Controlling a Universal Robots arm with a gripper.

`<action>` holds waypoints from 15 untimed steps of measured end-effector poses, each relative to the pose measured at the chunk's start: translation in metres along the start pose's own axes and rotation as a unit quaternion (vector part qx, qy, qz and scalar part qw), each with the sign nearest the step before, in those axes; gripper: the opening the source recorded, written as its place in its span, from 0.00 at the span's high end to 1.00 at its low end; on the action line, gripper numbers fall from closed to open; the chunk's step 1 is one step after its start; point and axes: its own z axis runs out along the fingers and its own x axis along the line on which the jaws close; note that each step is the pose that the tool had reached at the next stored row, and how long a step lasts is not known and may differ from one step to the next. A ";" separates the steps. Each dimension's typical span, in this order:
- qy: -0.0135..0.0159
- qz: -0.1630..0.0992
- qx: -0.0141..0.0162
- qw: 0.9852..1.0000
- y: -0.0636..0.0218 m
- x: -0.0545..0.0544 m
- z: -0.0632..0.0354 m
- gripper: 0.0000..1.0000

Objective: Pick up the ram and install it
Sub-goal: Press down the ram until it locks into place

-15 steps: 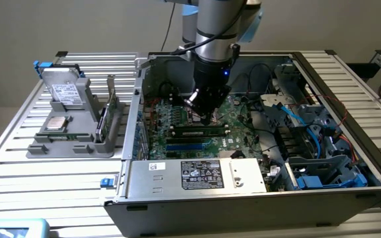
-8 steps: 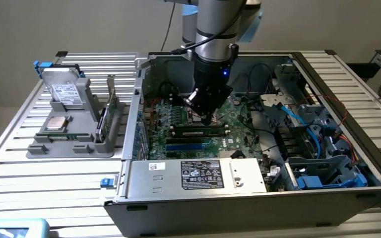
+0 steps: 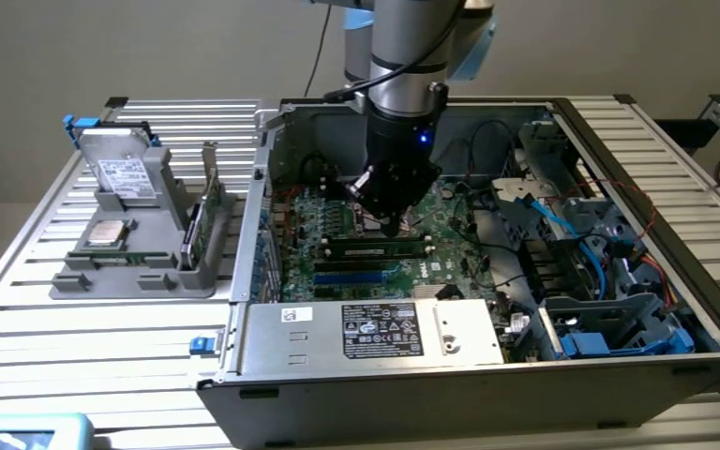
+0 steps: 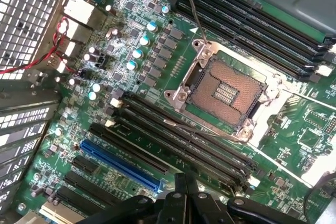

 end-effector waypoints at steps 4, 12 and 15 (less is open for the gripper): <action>0.001 0.021 0.000 1.000 0.0000 0.000 0.0000 0.89; 0.001 0.062 0.000 0.998 0.0000 0.000 0.0001 0.89; 0.000 0.078 0.000 0.997 0.0000 0.000 0.0001 0.89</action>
